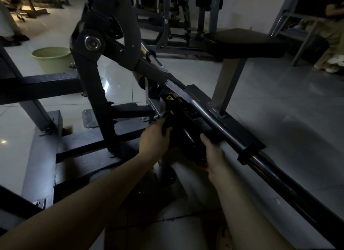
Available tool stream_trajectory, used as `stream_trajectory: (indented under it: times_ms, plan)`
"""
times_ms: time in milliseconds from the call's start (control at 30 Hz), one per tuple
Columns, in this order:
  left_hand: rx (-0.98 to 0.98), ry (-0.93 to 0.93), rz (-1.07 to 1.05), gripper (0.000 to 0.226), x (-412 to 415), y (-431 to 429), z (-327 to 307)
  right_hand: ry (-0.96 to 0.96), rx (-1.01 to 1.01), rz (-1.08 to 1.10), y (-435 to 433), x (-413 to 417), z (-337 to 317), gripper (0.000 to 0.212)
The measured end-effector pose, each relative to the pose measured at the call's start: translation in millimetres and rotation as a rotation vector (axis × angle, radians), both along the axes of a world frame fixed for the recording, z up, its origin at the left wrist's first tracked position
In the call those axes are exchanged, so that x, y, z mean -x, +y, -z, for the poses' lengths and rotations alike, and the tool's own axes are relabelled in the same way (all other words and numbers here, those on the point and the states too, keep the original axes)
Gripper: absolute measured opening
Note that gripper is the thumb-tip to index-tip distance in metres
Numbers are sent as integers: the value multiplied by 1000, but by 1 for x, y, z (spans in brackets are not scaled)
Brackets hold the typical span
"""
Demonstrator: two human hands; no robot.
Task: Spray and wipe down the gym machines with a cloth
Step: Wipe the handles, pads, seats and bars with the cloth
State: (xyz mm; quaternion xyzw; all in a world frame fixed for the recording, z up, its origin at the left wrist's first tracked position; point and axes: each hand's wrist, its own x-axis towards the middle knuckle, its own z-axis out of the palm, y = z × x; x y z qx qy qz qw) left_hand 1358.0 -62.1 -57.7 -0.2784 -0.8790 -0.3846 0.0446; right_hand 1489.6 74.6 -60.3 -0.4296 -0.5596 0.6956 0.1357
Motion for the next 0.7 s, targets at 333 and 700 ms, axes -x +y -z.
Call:
stream_trajectory:
  times_ms: [333, 700]
  plan:
    - [2, 88, 73, 45, 36, 42, -2, -96, 166, -43, 7, 1, -5, 65]
    - [-88, 145, 480, 45, -31, 54, 11, -79, 232, 32, 20, 1, -7, 60]
